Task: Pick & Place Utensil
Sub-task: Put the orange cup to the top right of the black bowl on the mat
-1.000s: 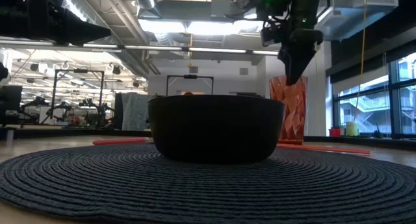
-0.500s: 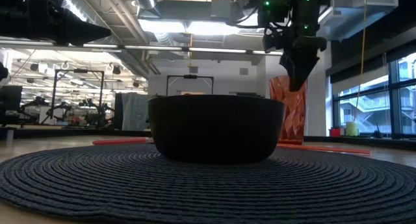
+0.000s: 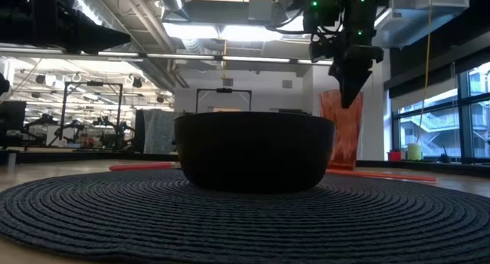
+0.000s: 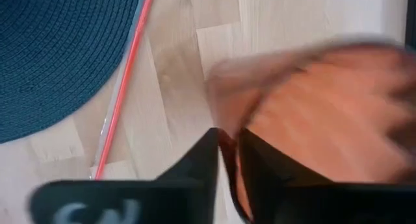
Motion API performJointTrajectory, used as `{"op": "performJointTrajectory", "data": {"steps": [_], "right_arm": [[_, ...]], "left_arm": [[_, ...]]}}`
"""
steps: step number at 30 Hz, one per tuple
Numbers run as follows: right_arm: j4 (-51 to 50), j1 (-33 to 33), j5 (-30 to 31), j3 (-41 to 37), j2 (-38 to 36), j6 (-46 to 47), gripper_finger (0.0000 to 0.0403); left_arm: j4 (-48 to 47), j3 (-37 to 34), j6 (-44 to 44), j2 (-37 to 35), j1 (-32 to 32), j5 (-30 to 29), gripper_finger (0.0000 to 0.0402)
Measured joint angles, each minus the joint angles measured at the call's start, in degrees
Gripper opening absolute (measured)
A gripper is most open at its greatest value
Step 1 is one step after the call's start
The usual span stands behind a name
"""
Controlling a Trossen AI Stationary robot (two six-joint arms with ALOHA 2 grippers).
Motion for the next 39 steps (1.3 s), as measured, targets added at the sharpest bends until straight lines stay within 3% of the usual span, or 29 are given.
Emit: {"op": "performJointTrajectory", "data": {"steps": [3, 10, 19, 31, 39], "right_arm": [[-0.1, 0.0, 0.2, 0.0, 0.0, -0.2, 0.0013], [-1.7, 0.0, 1.8, 0.5, 0.0, -1.9, 0.0014], [-6.9, 1.9, 2.6, 8.2, -0.2, -1.1, 0.001], [-18.5, 7.5, 2.6, 20.7, -0.2, 6.2, 0.0009], [-27.7, 10.8, 2.6, 24.4, -0.2, 13.0, 0.0009]], "left_arm": [[0.0, 0.0, 0.0, 0.0, 0.0, 0.0, 0.0004], [0.0, 0.0, 0.0, 0.0, 0.0, 0.0, 0.0004], [0.0, 0.0, 0.1, 0.0, 0.0, 0.0, 0.0004], [-0.3, 0.0, 0.0, 0.0, 0.0, 0.1, 0.0004], [-0.3, 0.0, -0.3, 0.0, 0.0, 0.1, 0.0004]]}}
